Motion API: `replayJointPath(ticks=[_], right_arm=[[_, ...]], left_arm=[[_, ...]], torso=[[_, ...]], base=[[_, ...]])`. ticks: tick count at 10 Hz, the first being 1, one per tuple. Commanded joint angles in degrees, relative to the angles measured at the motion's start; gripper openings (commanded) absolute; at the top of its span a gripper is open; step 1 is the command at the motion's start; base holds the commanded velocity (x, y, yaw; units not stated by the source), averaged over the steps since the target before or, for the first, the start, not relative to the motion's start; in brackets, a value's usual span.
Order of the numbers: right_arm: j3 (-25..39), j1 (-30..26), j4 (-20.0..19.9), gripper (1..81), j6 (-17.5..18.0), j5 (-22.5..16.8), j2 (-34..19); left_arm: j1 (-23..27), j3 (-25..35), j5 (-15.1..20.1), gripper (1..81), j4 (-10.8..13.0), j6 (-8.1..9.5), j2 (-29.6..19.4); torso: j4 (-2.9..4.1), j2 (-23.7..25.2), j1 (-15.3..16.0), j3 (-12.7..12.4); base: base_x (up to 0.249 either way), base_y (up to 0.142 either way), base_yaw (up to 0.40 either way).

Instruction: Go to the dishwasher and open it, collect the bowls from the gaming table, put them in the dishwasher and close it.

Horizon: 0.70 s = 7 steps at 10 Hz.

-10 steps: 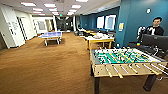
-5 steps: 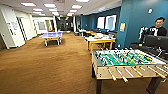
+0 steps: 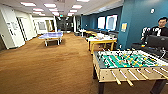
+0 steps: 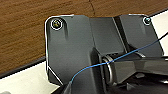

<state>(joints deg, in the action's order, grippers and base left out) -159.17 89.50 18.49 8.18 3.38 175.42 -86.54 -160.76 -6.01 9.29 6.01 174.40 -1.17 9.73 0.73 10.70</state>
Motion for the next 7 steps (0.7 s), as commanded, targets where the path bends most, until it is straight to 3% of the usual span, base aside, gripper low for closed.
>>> replayJointPath(ticks=[1, 7], right_arm=[[0.10, -2.53, 0.23, 81.1, -0.18, -2.67, 0.22], [0.10, -2.70, 0.23, 81.1, -0.09, -2.68, 0.30]], left_arm=[[2.65, -0.17, 2.76, 81.1, -0.24, -0.12, -0.19], [2.65, -0.17, 2.76, 81.1, -0.24, -0.04, -0.19]], torso=[[0.00, 0.00, 0.00, 0.00], [0.00, 0.02, -0.11, 0.00]], base=[[0.123, 0.000, 0.000], [0.125, 0.000, 0.000]])
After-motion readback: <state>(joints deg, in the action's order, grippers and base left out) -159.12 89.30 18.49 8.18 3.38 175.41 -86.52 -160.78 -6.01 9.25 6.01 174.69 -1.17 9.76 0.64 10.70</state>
